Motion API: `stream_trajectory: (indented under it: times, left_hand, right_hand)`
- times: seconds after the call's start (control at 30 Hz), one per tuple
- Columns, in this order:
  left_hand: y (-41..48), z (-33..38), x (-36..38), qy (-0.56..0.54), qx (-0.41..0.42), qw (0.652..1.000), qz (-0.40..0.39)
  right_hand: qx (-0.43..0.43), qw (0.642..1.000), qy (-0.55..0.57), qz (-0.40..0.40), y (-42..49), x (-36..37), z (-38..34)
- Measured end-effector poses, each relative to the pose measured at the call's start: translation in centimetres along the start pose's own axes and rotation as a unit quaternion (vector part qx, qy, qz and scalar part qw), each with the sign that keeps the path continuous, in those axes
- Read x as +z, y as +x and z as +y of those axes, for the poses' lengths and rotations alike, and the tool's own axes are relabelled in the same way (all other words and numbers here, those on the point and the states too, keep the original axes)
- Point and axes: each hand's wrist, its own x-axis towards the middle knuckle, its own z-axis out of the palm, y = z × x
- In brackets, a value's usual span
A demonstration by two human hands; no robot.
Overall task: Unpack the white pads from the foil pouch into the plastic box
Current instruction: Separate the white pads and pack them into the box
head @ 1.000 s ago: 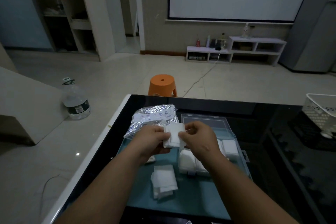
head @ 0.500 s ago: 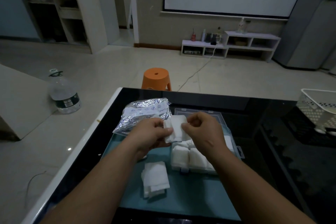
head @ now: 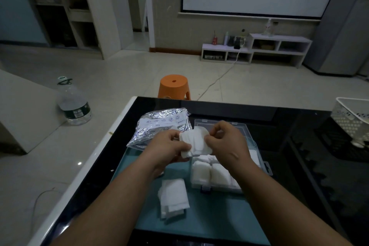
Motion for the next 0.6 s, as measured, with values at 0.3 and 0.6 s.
stream_trajectory:
  times: [0.3,0.6]
  left_hand:
    - [0.19,-0.09,-0.15,0.022,0.012,1.0,0.017]
    - [-0.46,0.33,0.4,-0.021,0.004,0.999,-0.047]
  right_hand:
    - [0.011,0.995,0.098,-0.002,0.01,-0.4,-0.49]
    - [-0.018,0.999,-0.012,-0.036,-0.18,0.05,-0.29]
